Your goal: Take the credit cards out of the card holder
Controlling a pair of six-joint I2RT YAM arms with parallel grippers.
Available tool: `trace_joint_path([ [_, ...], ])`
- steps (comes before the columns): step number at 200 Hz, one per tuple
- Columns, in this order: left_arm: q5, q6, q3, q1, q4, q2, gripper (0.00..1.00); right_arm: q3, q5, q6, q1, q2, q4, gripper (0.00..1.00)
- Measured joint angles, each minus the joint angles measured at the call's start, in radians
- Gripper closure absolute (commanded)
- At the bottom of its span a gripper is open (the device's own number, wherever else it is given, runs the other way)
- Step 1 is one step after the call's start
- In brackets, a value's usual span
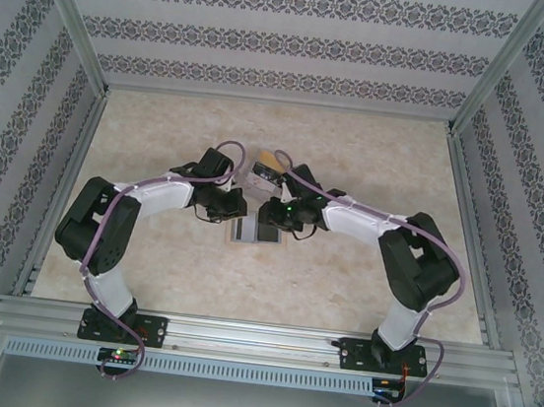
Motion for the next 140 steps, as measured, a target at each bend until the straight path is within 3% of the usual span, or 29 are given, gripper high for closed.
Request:
trace_joint_path([
  [53, -0.042, -0.023, -0.006, 0.0, -0.019, 0.039, 0.96, 0.031, -0.05, 0.04, 0.019, 0.095, 0.029, 0.76],
  [140, -0.04, -0.032, -0.009, 0.0, -0.008, 0.045, 0.95, 0.087, -0.008, 0.043, 0.026, 0.142, -0.031, 0.71],
])
